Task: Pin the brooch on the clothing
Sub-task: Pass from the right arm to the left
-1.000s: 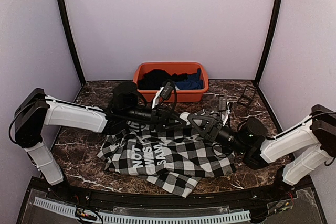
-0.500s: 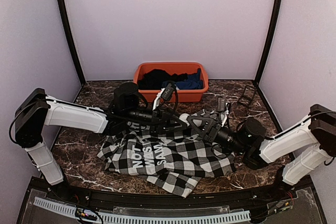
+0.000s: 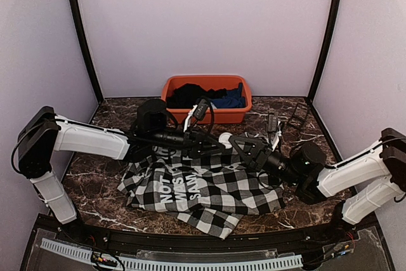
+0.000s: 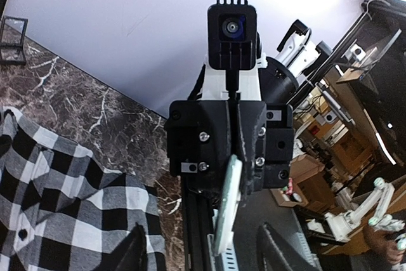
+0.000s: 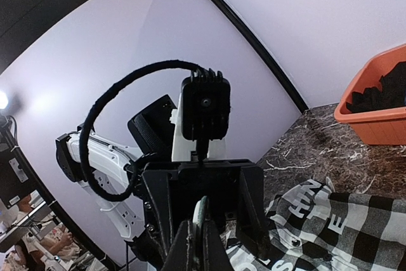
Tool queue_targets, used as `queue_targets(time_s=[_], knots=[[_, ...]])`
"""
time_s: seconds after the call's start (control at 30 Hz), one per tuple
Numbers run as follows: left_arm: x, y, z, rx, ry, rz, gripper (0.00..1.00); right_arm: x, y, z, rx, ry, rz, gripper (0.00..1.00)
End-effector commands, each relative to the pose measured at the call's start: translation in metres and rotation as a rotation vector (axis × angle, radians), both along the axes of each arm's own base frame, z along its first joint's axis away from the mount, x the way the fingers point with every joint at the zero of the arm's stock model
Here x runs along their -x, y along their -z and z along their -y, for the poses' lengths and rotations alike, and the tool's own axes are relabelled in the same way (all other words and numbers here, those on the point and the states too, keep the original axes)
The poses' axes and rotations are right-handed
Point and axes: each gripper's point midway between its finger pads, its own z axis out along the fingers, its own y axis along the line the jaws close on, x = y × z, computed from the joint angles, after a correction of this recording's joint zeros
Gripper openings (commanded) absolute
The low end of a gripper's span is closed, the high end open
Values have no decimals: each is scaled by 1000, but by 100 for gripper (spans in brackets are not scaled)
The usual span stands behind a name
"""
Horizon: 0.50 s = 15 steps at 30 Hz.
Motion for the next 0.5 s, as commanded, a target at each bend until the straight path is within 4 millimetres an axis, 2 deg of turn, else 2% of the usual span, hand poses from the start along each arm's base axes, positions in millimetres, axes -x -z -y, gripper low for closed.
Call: queue_targets(time_s=[0.0,0.23,0.47], knots=[[4,-16,-1,57,40,7,52,21,-78,32,-295,9,202,0],[9,-19,1,73,82,-7,35,20,-75,31,-294,8,196,0],[14,-15,2,68,107,-15,30,20,-78,30,-292,13,205,0]])
